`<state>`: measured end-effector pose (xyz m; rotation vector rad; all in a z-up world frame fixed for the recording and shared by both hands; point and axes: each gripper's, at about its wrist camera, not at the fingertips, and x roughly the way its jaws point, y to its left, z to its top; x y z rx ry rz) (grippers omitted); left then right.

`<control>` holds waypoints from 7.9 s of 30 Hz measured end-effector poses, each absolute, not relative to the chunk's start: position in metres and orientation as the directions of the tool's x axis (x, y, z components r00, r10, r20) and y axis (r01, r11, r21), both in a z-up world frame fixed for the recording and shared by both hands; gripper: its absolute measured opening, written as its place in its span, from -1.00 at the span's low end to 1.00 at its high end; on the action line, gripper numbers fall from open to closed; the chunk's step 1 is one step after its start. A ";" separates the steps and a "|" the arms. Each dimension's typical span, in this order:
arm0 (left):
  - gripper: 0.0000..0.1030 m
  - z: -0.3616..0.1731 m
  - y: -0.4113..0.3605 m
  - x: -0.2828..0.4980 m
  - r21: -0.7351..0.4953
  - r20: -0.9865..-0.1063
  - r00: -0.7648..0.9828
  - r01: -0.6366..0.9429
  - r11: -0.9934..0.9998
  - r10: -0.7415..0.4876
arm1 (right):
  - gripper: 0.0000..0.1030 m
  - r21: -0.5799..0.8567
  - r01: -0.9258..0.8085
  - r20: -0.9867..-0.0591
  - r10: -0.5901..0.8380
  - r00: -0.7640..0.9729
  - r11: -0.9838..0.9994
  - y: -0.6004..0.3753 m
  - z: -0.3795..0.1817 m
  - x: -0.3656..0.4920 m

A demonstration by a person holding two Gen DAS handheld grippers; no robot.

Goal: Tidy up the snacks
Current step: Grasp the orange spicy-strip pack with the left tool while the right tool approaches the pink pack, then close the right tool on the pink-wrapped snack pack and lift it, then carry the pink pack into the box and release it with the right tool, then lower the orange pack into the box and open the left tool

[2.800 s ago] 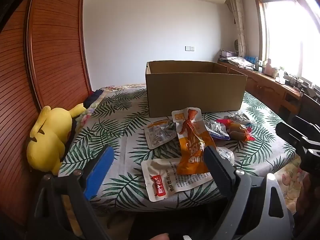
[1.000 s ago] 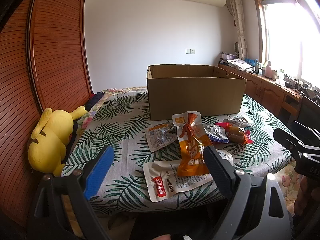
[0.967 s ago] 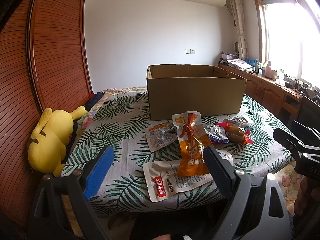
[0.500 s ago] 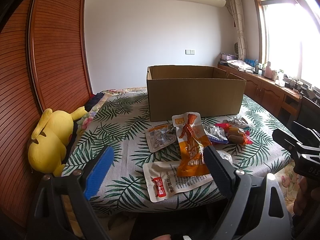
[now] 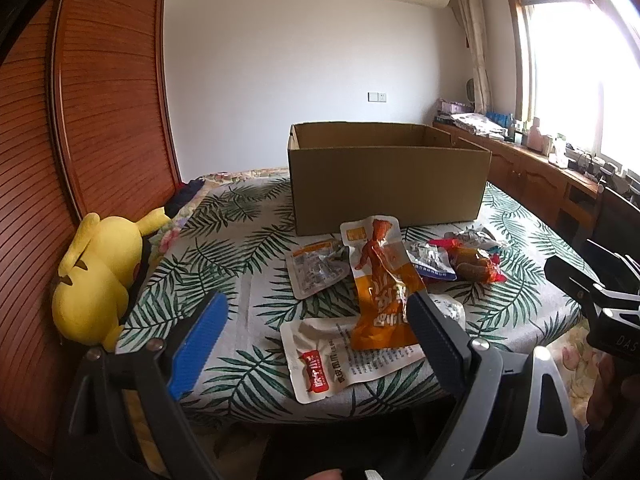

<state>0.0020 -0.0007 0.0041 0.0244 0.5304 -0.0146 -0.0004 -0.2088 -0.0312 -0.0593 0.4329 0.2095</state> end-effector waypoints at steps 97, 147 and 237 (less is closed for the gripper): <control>-0.40 0.006 0.013 0.131 -0.247 -0.668 0.652 0.260 0.933 -0.359 | 0.11 -0.102 -0.617 -0.824 0.282 0.492 0.780 -0.167 -0.077 0.154; -0.39 0.068 0.007 0.148 -0.170 -0.588 0.734 0.298 0.939 -0.340 | -0.24 -0.092 -0.472 -0.657 0.303 0.690 0.877 -0.228 0.014 0.134; 0.01 0.067 -0.030 0.161 0.022 -0.609 0.747 0.353 0.935 -0.268 | 0.15 0.013 -0.386 -0.612 0.313 0.726 0.922 -0.232 0.022 0.151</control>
